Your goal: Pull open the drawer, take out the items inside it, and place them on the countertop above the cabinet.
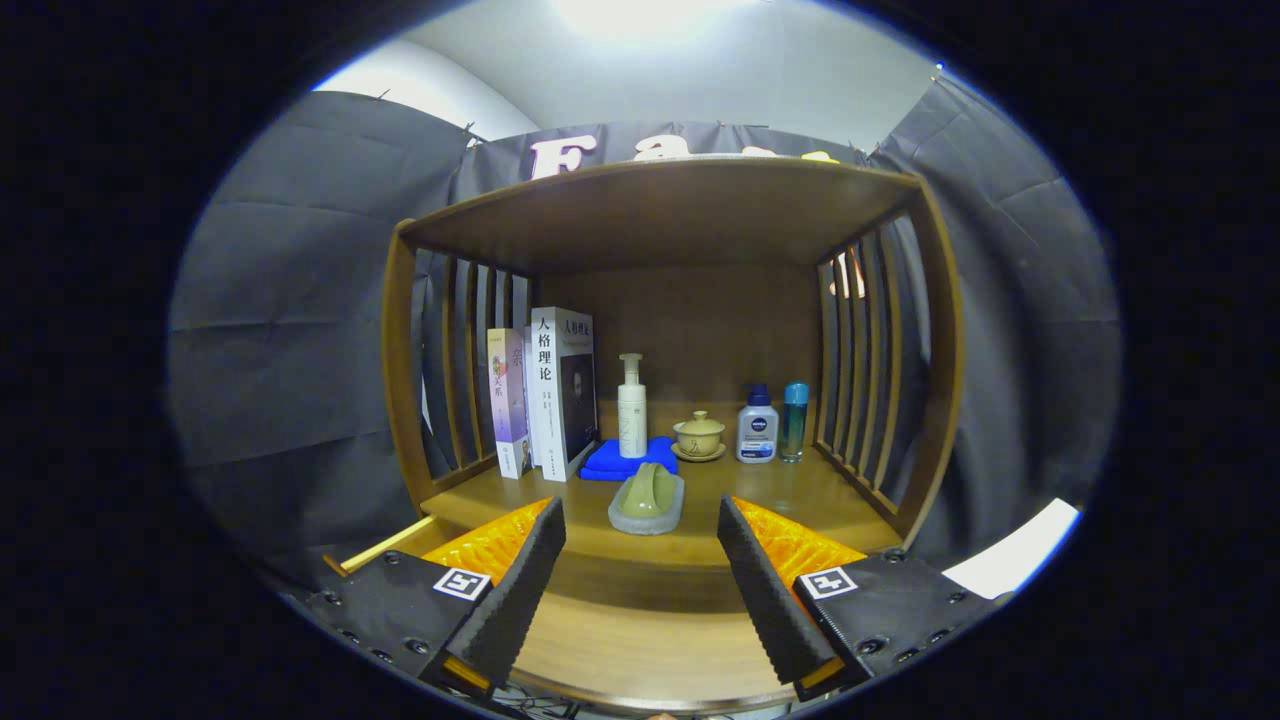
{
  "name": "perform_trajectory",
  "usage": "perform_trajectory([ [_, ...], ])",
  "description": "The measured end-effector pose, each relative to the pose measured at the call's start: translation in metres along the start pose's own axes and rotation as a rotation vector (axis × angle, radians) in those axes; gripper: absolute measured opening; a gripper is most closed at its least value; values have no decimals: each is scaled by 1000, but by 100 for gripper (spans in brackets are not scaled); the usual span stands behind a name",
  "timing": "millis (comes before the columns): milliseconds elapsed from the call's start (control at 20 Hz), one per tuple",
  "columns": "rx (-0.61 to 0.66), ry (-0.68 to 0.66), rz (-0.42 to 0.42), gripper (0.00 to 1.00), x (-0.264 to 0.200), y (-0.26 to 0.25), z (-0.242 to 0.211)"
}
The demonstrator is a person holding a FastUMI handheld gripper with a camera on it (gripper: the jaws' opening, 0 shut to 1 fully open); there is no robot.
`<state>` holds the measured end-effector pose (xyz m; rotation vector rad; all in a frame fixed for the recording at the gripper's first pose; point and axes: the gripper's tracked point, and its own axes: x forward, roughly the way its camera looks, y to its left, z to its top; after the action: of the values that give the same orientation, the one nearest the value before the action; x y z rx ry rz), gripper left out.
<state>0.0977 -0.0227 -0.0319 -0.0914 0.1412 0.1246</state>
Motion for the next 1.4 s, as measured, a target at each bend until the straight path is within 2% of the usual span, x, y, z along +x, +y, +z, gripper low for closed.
perform_trajectory([
  [150,-71,-44,-48,96,-30,9,-15],
  [400,-62,-52,-3,98,-60,55,-32],
  [900,-27,-135,-45,98,-108,57,-45],
  [1150,2,-113,-62,98,-119,51,-72],
  [1400,11,-30,-47,98,-109,55,-116],
])
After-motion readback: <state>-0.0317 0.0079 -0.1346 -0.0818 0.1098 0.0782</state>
